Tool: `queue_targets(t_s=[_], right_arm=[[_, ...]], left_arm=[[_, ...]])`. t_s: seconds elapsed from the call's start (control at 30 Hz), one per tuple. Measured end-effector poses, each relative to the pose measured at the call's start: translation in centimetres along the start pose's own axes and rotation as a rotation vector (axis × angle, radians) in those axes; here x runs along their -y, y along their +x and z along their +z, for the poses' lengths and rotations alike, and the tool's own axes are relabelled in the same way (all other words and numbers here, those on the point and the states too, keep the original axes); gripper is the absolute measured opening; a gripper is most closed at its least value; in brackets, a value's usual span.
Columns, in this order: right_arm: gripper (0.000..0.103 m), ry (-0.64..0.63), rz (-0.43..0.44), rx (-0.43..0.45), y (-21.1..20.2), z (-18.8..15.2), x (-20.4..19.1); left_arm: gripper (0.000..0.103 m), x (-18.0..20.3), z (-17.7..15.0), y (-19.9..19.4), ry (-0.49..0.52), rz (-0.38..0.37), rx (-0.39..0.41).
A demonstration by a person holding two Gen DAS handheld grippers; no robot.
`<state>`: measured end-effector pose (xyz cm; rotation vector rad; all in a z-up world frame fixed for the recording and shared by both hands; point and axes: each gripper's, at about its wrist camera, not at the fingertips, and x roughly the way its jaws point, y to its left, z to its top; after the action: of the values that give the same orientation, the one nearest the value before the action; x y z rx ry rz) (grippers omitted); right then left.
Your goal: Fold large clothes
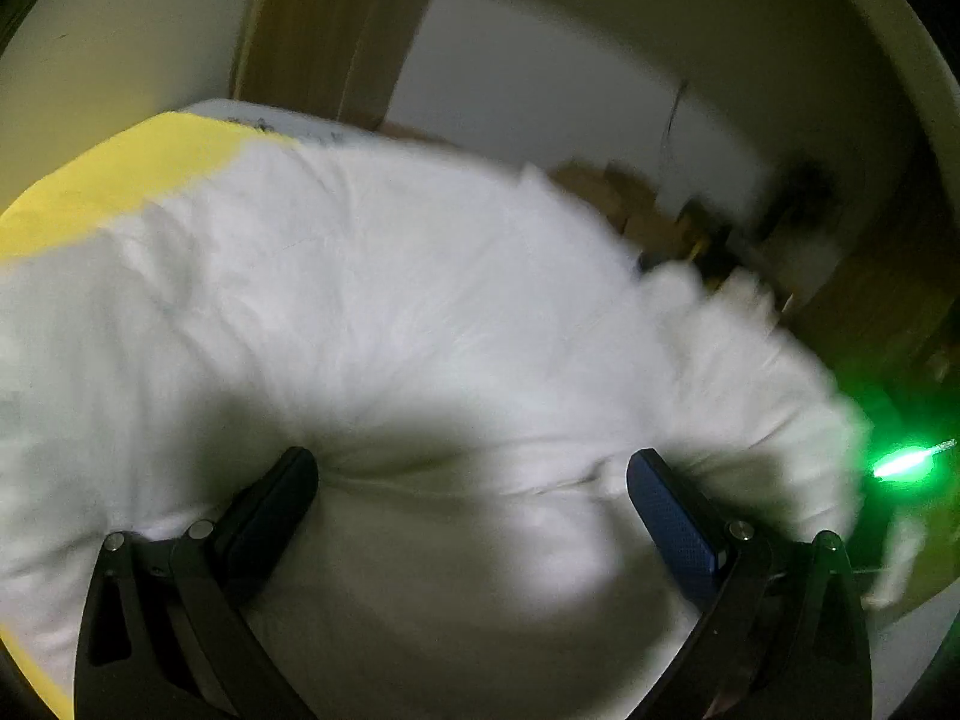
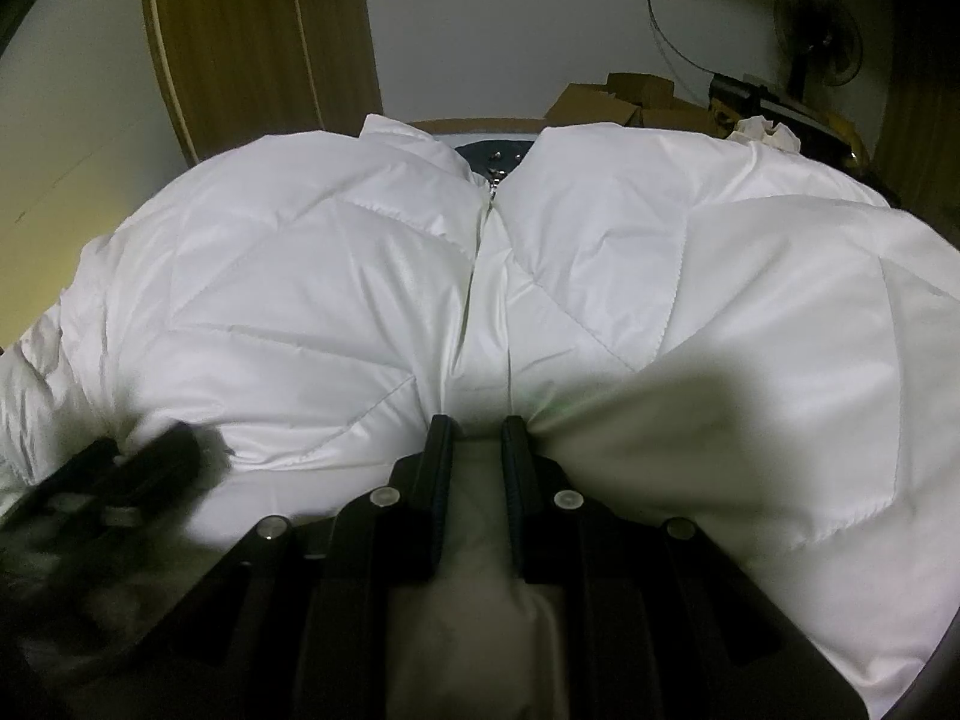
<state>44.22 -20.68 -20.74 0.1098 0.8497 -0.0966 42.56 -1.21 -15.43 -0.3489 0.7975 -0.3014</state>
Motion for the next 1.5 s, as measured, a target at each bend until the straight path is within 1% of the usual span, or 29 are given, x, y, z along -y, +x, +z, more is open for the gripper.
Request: queue_targets(t_s=[0.07, 0.1, 0.13, 0.23, 0.33, 0.37, 0.4, 0.43, 0.47, 0.5, 0.53, 0.57, 0.63, 0.67, 0.73, 0.8, 0.87, 0.93, 1.0, 1.03, 1.07, 1.1, 1.17, 1.2, 1.23, 1.33, 1.4, 1.43, 1.5], right_arm=[[0.017, -0.003, -0.004, -0.009, 0.0, 0.1, -0.1], [0.017, -0.005, -0.007, -0.015, 0.0, 0.2, -0.2], [0.017, -0.016, -0.017, -0.017, 0.1, 0.3, -0.4], [0.017, -0.070, -0.060, -0.031, 0.3, 0.4, -1.3], [0.018, -0.073, -0.058, -0.057, 0.2, 0.8, -1.2], [0.019, -0.058, -0.041, -0.082, 0.1, 1.3, -0.8], [0.020, -0.003, -0.010, -0.107, -0.4, 1.9, -0.1], [0.020, 0.060, 0.010, -0.107, -1.2, 2.5, 0.7], [0.019, 0.107, 0.022, -0.073, -2.6, 3.2, 1.2], [0.019, 0.113, 0.014, -0.013, -4.3, 4.0, 1.3], [0.019, 0.107, -0.003, 0.025, -5.2, 4.6, 1.1], [0.019, 0.106, -0.008, 0.037, -5.7, 5.1, 0.8], [0.019, 0.104, 0.006, 0.003, -4.8, 5.6, 0.1], [0.019, 0.099, -0.005, -0.003, -4.0, 5.5, -0.2], [0.019, 0.079, -0.027, -0.023, -1.4, 5.1, -0.8], [0.017, 0.082, -0.019, -0.078, 1.5, 4.0, -1.0], [0.016, 0.034, -0.050, -0.045, 2.8, 3.4, -1.3], [0.016, 0.022, -0.073, -0.053, 3.6, 3.9, -1.5], [0.017, -0.037, -0.108, -0.066, 3.6, 4.1, -2.3], [0.017, -0.046, -0.108, -0.075, 3.5, 4.3, -2.3], [0.017, -0.020, -0.091, -0.080, 2.7, 4.4, -1.9], [0.018, 0.042, -0.058, -0.071, 1.2, 4.1, -1.0], [0.019, 0.107, -0.011, -0.064, -2.2, 2.8, 0.2], [0.019, 0.102, 0.019, -0.068, -3.7, 1.6, 0.1], [0.019, 0.060, 0.032, -0.071, -4.7, 0.4, -0.4], [0.019, -0.013, 0.007, -0.124, -4.2, -2.3, -1.4], [0.019, -0.026, -0.001, -0.105, -2.9, -2.9, -1.2], [0.018, -0.030, -0.018, -0.083, -2.6, -2.9, -1.2], [0.019, -0.080, -0.066, -0.078, -2.3, -2.4, -1.9]], left_arm=[[0.103, -0.2, 1.2, -4.2, 0.014, -0.001, 0.095], [0.103, -0.4, 1.8, -6.6, 0.024, 0.015, 0.136], [0.103, -0.8, 2.3, -8.8, 0.020, 0.034, 0.163], [0.103, -2.0, 2.7, -14.0, -0.006, 0.034, 0.231], [0.103, -3.1, 2.1, -18.0, -0.014, 0.052, 0.267], [0.103, -3.6, 1.7, -19.5, -0.013, 0.052, 0.276], [0.103, -4.0, 1.3, -20.3, -0.013, 0.057, 0.281], [0.103, -4.4, 1.0, -21.1, -0.014, 0.063, 0.285], [0.103, -5.0, 0.8, -22.0, -0.019, 0.073, 0.288], [0.103, -5.5, 0.6, -22.8, -0.029, 0.079, 0.293], [0.103, -6.0, 0.4, -23.5, -0.043, 0.085, 0.299], [0.103, -6.6, 0.2, -24.1, -0.057, 0.087, 0.303], [0.103, -7.0, 0.1, -24.9, -0.069, 0.090, 0.311], [0.103, -7.2, -0.1, -25.3, -0.069, 0.097, 0.316], [0.103, -7.6, -0.4, -26.1, -0.066, 0.113, 0.325], [0.103, -8.2, -0.8, -26.6, -0.067, 0.133, 0.323], [0.103, -8.9, -1.1, -26.8, -0.080, 0.148, 0.315], [0.103, -9.7, -1.3, -27.0, -0.101, 0.144, 0.304], [0.103, -9.9, -1.5, -27.1, -0.116, 0.131, 0.301], [0.103, -10.0, -1.7, -27.3, -0.117, 0.130, 0.304], [0.103, -10.1, -1.9, -27.4, -0.113, 0.125, 0.304], [0.103, -10.1, -2.1, -27.4, -0.111, 0.122, 0.302], [0.103, -10.5, -2.5, -27.3, -0.117, 0.122, 0.294], [0.103, -10.7, -2.7, -27.2, -0.124, 0.120, 0.287], [0.103, -10.7, -2.6, -26.9, -0.132, 0.115, 0.281], [0.103, -10.8, -2.4, -26.2, -0.149, 0.100, 0.270], [0.103, -10.5, -2.5, -26.0, -0.148, 0.091, 0.265], [0.103, -10.4, -2.6, -26.1, -0.148, 0.084, 0.263], [0.103, -10.4, -2.9, -26.4, -0.147, 0.082, 0.264]])
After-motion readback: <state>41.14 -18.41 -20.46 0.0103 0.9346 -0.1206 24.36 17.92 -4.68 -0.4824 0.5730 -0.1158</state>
